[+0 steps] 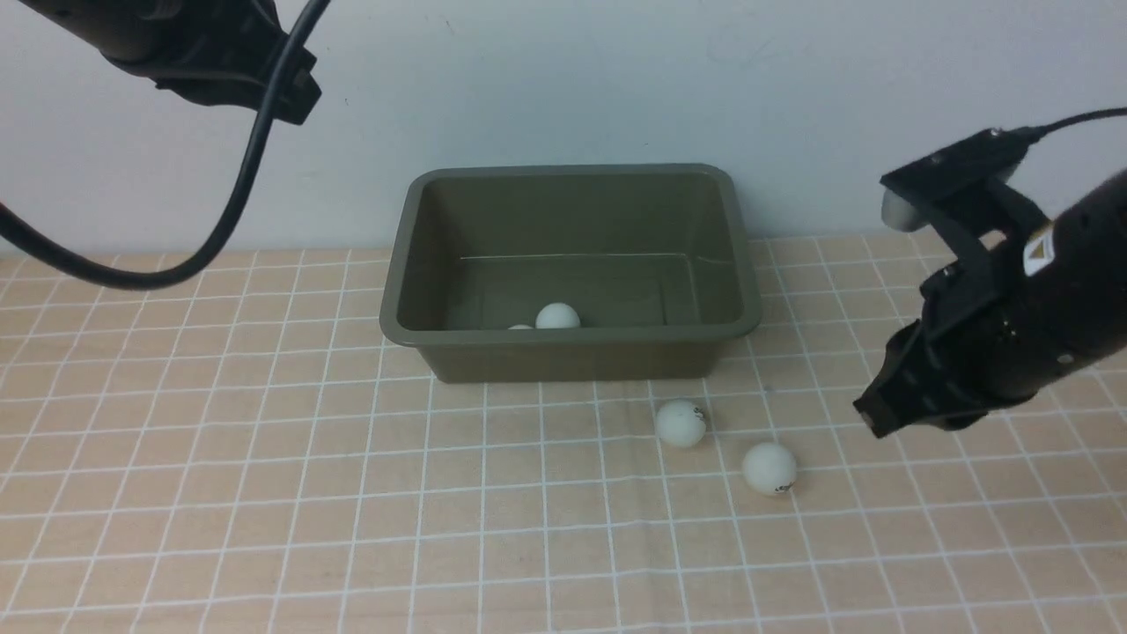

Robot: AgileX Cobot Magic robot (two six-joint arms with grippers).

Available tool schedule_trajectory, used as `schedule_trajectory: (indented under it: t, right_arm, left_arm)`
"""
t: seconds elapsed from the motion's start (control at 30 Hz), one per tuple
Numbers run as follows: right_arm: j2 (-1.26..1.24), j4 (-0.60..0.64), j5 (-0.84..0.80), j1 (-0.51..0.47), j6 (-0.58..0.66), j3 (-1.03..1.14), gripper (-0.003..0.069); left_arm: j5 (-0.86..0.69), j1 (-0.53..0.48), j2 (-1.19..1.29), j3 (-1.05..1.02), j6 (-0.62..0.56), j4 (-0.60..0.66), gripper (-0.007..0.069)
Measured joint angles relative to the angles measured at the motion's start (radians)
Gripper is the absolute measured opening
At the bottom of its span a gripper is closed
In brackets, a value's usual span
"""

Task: Put the table tennis balls into the box on the light coffee tablecloth.
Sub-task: 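Release the ping pong ball into the bin and lift the gripper away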

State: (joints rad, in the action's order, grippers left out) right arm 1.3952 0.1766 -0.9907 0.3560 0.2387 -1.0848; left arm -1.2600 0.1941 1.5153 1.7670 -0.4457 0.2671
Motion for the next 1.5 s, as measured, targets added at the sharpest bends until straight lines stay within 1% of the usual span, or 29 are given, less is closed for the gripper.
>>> schedule_trajectory:
  t: [0.17,0.23,0.33,0.4,0.47,0.5,0.53,0.57,0.6,0.63,0.67,0.7,0.77,0.97,1.1,1.3,1.37,1.43,1.47,1.5]
  right_arm:
    - [0.037,0.102,0.097,0.007,0.105,0.074,0.0036]
    - [0.075,0.116,0.157,0.012,0.131,0.079,0.0041]
    - [0.124,0.118,0.218,0.012,0.138,0.079,0.0064]
    - [0.164,0.118,0.249,0.012,0.149,0.079,0.0118]
    - [0.200,0.118,0.287,0.012,0.161,0.079,0.0213]
    - [0.209,0.118,0.296,0.012,0.162,0.079,0.0244]
    - [0.229,0.119,0.312,0.012,0.164,0.079,0.0319]
    - [0.232,0.119,0.314,0.012,0.164,0.079,0.0330]
    - [0.252,0.119,0.322,0.012,0.168,0.079,0.0409]
    - [0.267,0.119,0.325,0.012,0.168,0.079,0.0459]
    - [0.267,0.119,0.325,0.012,0.168,0.079,0.0459]
    - [0.290,0.119,0.329,0.012,0.168,0.079,0.0503]
    - [0.314,0.121,0.330,0.012,0.169,0.074,0.0528]
    - [0.383,0.122,0.327,0.012,0.169,0.016,0.0536]
    - [0.441,0.120,0.293,0.012,0.167,-0.054,0.0536]
    - [0.495,0.070,0.257,0.012,0.114,-0.090,0.0510]
    - [0.502,0.052,0.249,0.012,0.095,-0.091,0.0491]
    - [0.503,0.046,0.247,0.012,0.080,-0.091,0.0454]
    - [0.503,0.045,0.247,0.012,0.077,-0.091,0.0424]
    - [0.503,0.045,0.247,0.012,0.076,-0.091,0.0419]
  left_arm:
    - [0.000,0.000,0.000,0.000,0.000,0.005,-0.0069]
    - [0.000,0.000,0.000,0.000,0.000,0.008,-0.0069]
    - [0.000,0.000,0.000,0.000,0.000,0.016,-0.0069]
    - [0.000,0.000,0.000,0.000,0.000,0.021,-0.0069]
    - [0.000,0.000,0.000,0.000,0.000,0.024,-0.0069]
    - [0.000,0.000,0.000,0.000,0.000,0.024,-0.0069]
    - [0.000,0.000,0.000,0.000,0.000,0.024,-0.0069]
    - [0.000,0.000,0.000,0.000,0.000,0.024,-0.0069]
    - [0.000,0.000,0.000,0.000,0.000,0.024,-0.0069]
    - [0.000,0.000,0.000,0.000,0.000,0.024,-0.0069]
    - [0.000,0.000,0.000,0.000,0.000,0.024,-0.0069]
    - [0.000,0.000,0.000,0.000,0.000,0.024,-0.0069]
    - [0.000,0.000,0.000,0.000,0.000,0.025,-0.0069]
    - [0.000,0.000,0.000,0.000,0.000,0.026,-0.0069]
    - [0.000,0.000,0.000,0.000,0.000,0.027,-0.0069]
    - [0.000,0.000,0.000,0.000,0.000,0.043,-0.0069]
    - [0.000,0.000,0.000,0.000,0.000,0.051,-0.0069]
    - [0.000,0.000,0.000,0.000,0.000,0.053,-0.0069]
    - [0.000,0.000,0.000,0.000,0.000,0.053,-0.0069]
    - [0.000,0.000,0.000,0.000,0.000,0.053,-0.0069]
